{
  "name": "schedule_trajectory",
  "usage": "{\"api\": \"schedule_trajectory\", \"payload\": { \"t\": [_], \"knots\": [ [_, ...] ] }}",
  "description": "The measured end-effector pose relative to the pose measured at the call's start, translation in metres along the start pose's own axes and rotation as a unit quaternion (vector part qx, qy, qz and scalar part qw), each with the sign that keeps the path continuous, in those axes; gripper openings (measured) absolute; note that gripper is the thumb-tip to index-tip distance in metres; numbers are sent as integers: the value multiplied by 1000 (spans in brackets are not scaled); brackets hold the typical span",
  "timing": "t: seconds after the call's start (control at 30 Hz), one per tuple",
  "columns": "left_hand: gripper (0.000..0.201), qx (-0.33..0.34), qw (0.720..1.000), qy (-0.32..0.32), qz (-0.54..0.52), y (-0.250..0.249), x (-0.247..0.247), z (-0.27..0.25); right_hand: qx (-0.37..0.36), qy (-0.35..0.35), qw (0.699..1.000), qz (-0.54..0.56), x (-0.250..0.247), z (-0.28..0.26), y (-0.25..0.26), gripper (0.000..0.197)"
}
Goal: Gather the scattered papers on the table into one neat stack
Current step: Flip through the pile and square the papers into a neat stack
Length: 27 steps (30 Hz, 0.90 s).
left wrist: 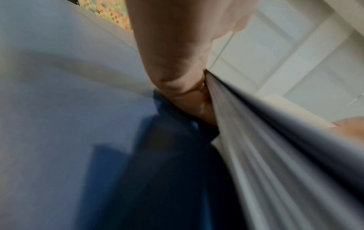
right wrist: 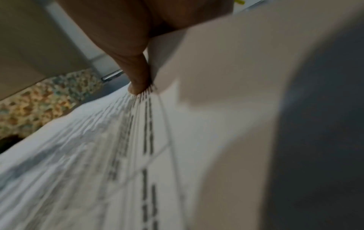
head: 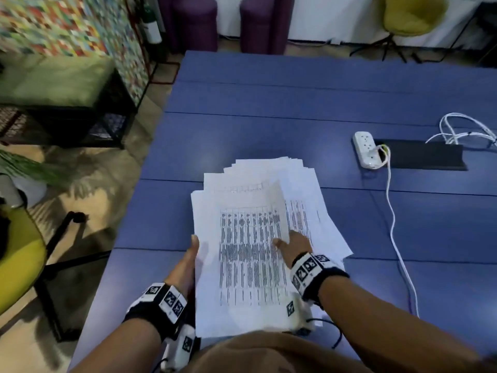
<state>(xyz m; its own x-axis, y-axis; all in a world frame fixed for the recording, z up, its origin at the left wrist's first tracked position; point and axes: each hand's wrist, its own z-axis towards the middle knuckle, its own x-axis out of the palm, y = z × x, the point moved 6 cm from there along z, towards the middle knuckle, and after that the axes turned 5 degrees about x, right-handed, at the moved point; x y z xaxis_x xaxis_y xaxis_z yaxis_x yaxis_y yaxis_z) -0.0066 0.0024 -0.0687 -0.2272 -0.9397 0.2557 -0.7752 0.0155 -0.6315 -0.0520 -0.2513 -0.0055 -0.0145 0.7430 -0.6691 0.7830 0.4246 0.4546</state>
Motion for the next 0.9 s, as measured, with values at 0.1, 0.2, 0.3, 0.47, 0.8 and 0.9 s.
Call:
{"api": "schedule_trajectory", "payload": {
  "t": [0.1,0.2,0.3,0.47,0.8,0.9],
  "knots": [
    [94,109,984,-20,140,-16,1,-4,-10,33,999,-6,25,2,4,51],
    [68,136,982,-31,128,-15,-6,0,12,-12,998,57,12,16,-2,59],
    [64,154,982,-44,95,-20,-13,0,87,-156,984,-2,-34,35,-32,69],
    [60,158,980,-38,116,-23,-29,6,101,-156,980,-72,-46,49,-55,89],
    [68,136,984,-21,118,-20,-30,13,19,-148,985,86,-53,47,-37,23],
    [108,125,986,-7,110,-16,-38,17,-13,-199,975,93,-85,30,-16,22]
  ]
}}
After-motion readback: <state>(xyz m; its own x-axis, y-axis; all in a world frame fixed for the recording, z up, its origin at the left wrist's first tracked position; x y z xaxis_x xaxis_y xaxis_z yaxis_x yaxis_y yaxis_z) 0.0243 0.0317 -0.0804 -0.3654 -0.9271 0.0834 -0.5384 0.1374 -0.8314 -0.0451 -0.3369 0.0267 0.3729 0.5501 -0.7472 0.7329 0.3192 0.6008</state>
